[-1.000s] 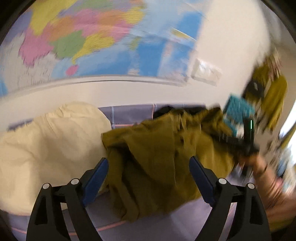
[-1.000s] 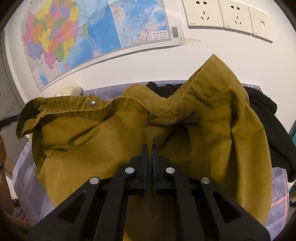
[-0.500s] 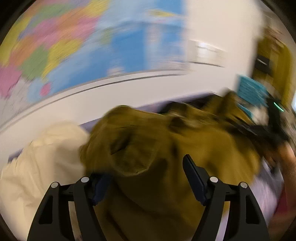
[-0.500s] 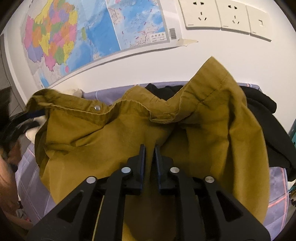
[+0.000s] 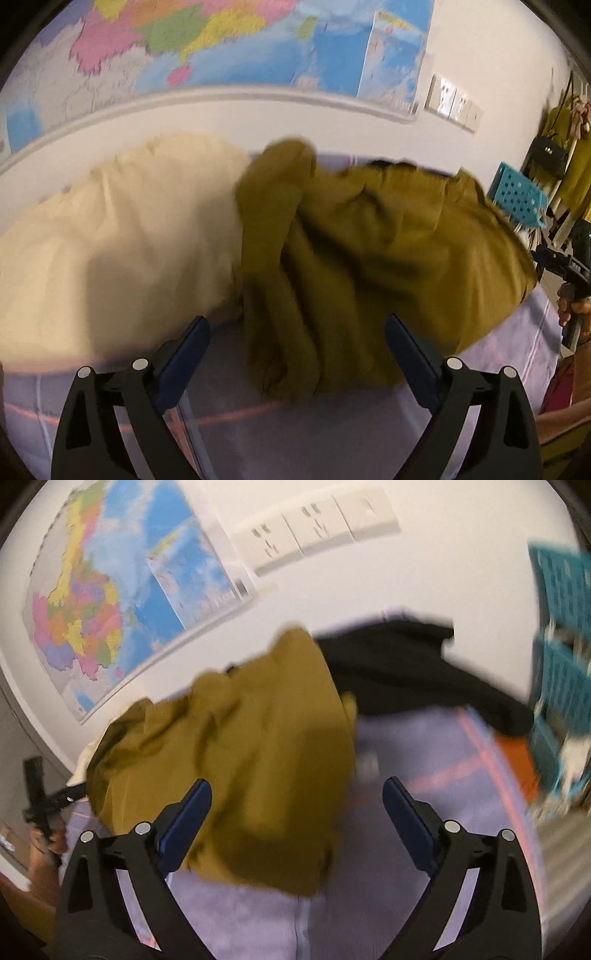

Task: Fold large clothes
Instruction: 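Lift the jacket hem with the right gripper and fold it over the jacket body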

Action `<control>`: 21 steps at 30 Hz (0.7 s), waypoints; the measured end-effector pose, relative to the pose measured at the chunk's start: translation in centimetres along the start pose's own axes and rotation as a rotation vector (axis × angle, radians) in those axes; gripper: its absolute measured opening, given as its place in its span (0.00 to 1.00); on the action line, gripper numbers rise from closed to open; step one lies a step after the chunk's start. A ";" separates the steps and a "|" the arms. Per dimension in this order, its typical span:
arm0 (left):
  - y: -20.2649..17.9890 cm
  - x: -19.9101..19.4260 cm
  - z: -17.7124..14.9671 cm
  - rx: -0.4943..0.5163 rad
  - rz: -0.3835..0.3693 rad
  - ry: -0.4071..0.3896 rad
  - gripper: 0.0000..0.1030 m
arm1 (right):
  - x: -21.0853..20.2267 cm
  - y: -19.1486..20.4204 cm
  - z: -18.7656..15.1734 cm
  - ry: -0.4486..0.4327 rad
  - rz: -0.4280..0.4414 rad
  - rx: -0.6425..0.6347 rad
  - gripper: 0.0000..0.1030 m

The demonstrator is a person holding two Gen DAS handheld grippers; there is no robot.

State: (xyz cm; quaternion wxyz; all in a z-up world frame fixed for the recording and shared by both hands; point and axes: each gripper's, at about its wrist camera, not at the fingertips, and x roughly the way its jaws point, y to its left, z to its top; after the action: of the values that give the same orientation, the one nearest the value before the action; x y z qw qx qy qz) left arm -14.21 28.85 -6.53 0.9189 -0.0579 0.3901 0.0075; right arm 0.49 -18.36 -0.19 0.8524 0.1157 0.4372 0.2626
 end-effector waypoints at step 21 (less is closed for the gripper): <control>-0.7 -1.0 -7.2 -0.170 -0.401 0.262 0.34 | -7.7 0.0 -3.1 0.068 0.089 -0.003 0.20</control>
State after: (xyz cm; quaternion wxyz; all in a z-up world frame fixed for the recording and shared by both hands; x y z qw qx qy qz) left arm -19.99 27.42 -10.69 0.8356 -0.2116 0.4844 -0.1495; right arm -5.75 -22.69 3.26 0.8248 0.1247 0.4597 0.3047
